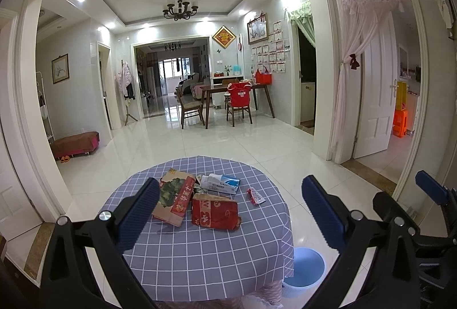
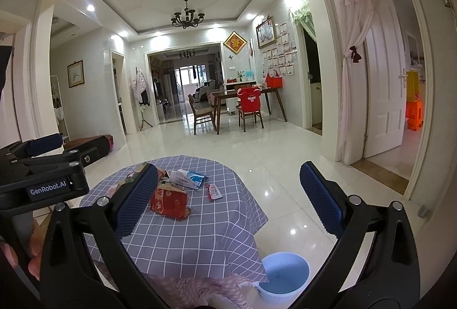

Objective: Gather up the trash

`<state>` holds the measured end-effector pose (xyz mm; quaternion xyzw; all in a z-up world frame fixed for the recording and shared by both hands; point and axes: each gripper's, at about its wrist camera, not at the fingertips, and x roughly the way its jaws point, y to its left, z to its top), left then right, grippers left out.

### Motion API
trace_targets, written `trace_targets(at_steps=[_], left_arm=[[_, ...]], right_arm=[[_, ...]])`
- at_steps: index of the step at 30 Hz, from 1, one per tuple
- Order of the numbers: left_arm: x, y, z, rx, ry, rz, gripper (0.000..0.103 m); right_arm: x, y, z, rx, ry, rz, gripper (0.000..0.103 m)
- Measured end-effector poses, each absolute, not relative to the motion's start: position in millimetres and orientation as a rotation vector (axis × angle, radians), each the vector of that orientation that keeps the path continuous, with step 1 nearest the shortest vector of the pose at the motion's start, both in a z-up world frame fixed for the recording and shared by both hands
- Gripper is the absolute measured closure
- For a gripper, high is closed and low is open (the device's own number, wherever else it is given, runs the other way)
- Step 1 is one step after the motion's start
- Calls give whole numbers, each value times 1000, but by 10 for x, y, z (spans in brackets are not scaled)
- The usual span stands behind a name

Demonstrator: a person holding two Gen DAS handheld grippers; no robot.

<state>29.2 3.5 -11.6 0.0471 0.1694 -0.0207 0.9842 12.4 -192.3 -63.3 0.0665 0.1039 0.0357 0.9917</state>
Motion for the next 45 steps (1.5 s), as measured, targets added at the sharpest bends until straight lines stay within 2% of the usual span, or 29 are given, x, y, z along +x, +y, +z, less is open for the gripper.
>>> trace_targets(at_steps=[45], left_arm=[[337,97,-163,94,351,-45,5]], right_arm=[[218,-1891,-721,130,227,81,6]])
